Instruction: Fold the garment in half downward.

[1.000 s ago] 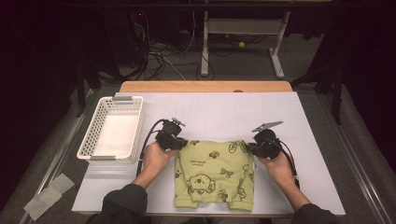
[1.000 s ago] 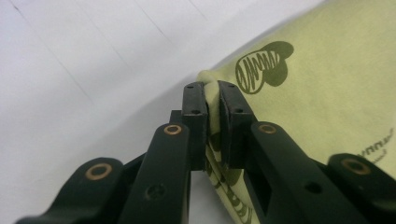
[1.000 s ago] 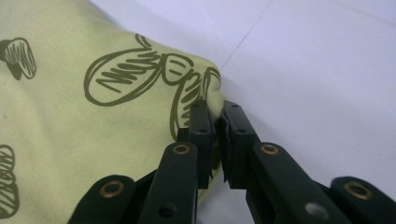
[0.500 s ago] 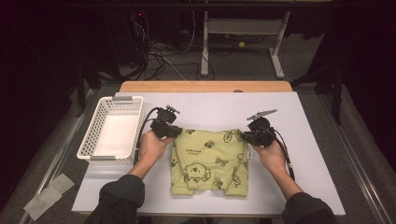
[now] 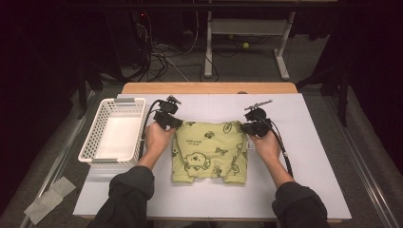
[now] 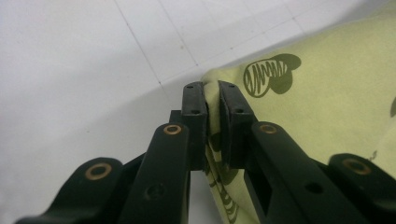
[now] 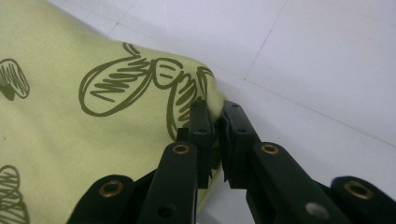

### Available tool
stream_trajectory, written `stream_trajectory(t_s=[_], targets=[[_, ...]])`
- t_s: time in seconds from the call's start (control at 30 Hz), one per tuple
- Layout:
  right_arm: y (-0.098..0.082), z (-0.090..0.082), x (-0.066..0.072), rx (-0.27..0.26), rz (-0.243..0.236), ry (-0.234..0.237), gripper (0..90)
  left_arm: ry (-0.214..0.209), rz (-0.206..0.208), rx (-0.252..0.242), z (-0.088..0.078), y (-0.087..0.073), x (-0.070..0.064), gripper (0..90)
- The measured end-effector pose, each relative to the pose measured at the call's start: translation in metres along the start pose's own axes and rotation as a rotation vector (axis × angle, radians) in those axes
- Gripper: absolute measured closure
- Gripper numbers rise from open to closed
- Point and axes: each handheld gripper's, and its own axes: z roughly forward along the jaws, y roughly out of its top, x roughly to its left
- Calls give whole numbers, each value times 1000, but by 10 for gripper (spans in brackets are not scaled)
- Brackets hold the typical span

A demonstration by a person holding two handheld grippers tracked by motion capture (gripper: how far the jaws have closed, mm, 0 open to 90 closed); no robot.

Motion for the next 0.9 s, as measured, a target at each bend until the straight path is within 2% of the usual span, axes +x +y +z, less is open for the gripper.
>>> stream_trajectory(t_s=[0.2,0.3,0.4,0.57,0.77,0.83,0.9], targets=[[-4,10,-1,38,-2,1,798,-27,3,16,7,-2,0,752],[-5,9,-2,33,9,7,751,-41,-5,8,6,-2,-1,667],[-6,7,-1,29,30,35,677,-58,-1,-11,2,-4,-4,553],[-13,3,0,10,47,63,585,-65,6,-51,-6,-6,-4,461],[-18,-2,1,7,44,78,512,-79,7,-71,-10,-13,-2,444],[-20,-6,2,-9,44,80,503,-86,9,-77,-11,-15,-2,441],[-21,-10,3,-22,50,62,482,-93,10,-79,-11,-16,-2,441]])
